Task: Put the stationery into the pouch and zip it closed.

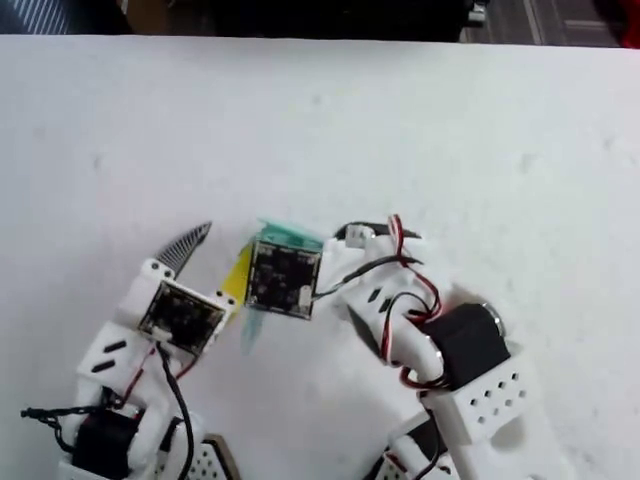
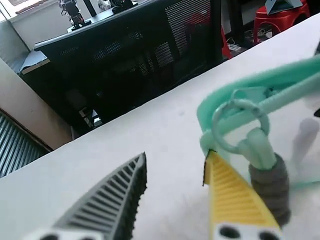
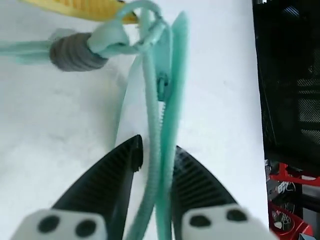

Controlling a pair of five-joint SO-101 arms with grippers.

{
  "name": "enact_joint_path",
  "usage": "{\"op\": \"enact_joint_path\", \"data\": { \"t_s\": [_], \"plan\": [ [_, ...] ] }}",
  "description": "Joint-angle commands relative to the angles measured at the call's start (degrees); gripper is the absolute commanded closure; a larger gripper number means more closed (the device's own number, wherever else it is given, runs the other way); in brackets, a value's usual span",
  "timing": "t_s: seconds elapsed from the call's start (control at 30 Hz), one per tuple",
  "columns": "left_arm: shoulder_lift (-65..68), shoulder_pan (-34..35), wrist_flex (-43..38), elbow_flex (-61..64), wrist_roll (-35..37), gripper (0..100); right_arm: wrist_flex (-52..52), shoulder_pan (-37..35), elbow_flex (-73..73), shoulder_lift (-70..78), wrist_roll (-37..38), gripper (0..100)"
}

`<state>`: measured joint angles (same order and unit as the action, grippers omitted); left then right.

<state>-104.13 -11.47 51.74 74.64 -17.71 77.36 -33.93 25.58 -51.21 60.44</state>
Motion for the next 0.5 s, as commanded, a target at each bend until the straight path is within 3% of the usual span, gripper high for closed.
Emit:
{"op": "enact_joint_path", "data": {
  "t_s": [0.0, 0.2, 0.37, 0.47],
  "plan": [
    [-0.66, -1.19, -4.04, -0.18, 0.18, 79, 1.36, -2.86, -4.04, -0.75, 2.55, 98.1],
    [-0.66, -6.20, -4.57, -0.18, 0.26, 79, 1.80, -3.56, -7.30, -0.75, 2.73, 98.1],
    [-0.66, -11.56, 1.41, -0.44, 0.26, 79, 3.65, -3.91, -11.96, -0.66, 2.81, 98.1],
    [-0.66, -12.88, 3.16, -0.44, 0.26, 79, 6.20, -3.65, -12.40, -0.75, 7.21, 98.1]
  ]
}}
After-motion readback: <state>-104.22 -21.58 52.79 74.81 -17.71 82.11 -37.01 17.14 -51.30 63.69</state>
